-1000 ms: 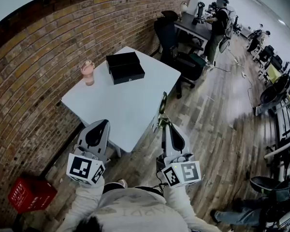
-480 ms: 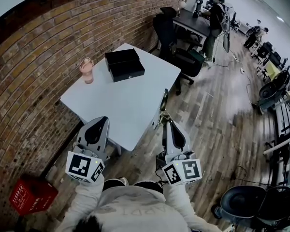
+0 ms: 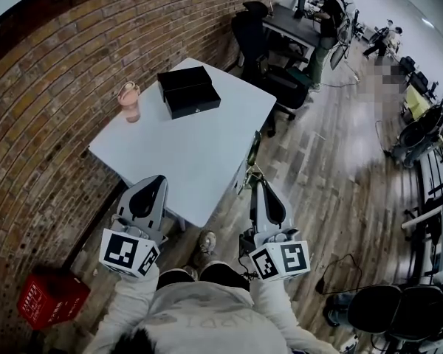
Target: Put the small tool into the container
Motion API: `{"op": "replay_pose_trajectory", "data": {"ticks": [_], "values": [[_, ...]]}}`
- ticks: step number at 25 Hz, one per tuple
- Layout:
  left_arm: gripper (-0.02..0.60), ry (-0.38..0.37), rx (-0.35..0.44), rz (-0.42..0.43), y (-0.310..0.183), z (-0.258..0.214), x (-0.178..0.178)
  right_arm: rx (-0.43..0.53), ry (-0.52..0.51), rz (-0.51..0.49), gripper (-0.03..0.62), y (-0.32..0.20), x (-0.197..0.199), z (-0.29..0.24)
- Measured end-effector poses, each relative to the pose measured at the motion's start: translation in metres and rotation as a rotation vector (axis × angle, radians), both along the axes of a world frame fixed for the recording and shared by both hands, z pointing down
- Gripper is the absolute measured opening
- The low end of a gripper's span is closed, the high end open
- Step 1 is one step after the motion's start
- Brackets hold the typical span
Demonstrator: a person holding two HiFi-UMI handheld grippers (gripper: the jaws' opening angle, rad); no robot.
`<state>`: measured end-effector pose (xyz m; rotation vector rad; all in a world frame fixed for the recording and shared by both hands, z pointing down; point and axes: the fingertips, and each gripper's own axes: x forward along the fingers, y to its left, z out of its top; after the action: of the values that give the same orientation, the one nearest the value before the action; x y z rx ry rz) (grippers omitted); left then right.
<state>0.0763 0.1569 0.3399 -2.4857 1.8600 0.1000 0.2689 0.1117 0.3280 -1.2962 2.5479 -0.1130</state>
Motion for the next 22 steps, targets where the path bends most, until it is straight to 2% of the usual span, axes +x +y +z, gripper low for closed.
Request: {"op": "replay_pose_trajectory", "data": {"ticks": [10, 16, 22], "values": [[0.005, -0.007, -0.011, -0.025, -0.040, 0.007, -0.028, -0.002, -0.013, -0.025, 0.020, -0.051, -0.029, 0.005], [0.005, -0.006, -0.019, -0.045, -0.092, 0.005, -0.054, -0.003, -0.013, -0.050, 0.020, -0.107, -0.058, 0.001], [0.005, -0.010, -0.022, -0.046, -0.131, 0.009, -0.062, 0.002, -0.015, -0.070, 0.020, -0.146, -0.072, 0.005]]}}
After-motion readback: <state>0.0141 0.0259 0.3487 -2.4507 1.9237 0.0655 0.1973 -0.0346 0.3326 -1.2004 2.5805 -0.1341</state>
